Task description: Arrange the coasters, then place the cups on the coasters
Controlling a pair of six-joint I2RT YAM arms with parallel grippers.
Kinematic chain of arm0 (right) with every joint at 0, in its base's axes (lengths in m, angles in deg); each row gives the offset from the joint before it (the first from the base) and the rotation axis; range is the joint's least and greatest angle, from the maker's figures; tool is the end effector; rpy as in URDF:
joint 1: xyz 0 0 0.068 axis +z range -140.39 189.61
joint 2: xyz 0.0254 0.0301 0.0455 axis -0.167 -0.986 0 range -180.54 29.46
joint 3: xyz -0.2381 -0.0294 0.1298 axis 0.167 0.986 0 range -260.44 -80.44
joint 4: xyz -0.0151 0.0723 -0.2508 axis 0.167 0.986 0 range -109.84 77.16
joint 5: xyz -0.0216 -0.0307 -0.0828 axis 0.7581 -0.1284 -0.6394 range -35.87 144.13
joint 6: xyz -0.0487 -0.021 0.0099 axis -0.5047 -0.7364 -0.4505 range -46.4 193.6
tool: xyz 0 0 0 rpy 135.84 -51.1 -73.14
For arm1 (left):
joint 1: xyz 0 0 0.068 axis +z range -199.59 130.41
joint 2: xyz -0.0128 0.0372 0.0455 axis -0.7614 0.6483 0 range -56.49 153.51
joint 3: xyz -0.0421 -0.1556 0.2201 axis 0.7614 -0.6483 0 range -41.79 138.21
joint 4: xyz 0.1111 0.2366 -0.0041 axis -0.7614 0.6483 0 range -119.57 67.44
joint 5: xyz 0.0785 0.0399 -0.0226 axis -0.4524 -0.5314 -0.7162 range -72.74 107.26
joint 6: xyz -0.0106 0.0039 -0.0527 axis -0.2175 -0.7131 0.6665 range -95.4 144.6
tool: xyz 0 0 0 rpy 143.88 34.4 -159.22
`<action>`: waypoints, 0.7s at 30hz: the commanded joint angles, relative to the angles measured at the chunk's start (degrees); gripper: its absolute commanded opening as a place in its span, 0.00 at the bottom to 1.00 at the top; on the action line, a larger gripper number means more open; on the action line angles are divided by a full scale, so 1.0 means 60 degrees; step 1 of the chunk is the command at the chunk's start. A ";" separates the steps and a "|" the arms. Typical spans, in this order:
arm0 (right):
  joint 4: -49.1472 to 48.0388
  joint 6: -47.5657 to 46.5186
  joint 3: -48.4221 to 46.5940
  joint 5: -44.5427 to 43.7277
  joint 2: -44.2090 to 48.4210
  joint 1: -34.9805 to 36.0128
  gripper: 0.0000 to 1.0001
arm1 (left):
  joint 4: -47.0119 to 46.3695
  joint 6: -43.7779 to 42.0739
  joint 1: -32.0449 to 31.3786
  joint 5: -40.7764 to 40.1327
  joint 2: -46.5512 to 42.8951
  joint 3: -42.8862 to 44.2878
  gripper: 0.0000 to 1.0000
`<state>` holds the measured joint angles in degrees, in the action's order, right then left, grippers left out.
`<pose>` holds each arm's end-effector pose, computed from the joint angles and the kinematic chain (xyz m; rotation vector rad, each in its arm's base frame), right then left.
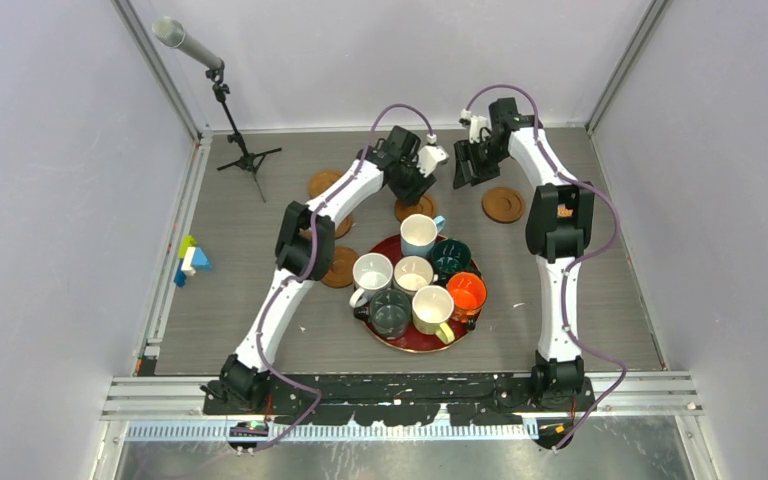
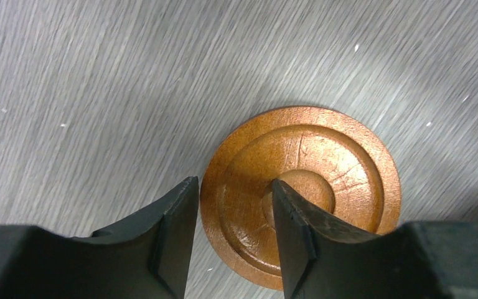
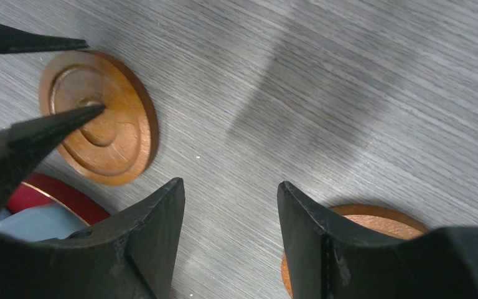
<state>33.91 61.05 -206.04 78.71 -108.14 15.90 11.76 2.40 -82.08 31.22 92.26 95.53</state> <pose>0.5060 0.0707 0.2023 -0.5554 2.5914 0.5449 0.4706 -0.3099 0.1744 1.2352 2.1645 -0.3790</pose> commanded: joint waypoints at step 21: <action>-0.0603 -0.0243 -0.0625 -0.0559 -0.0053 0.1612 0.71 | -0.0987 0.2395 0.1728 0.0197 -0.4303 -0.3386 0.90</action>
<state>31.58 61.50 -207.96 77.51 -108.16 23.92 7.80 16.02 -72.59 31.78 72.35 79.35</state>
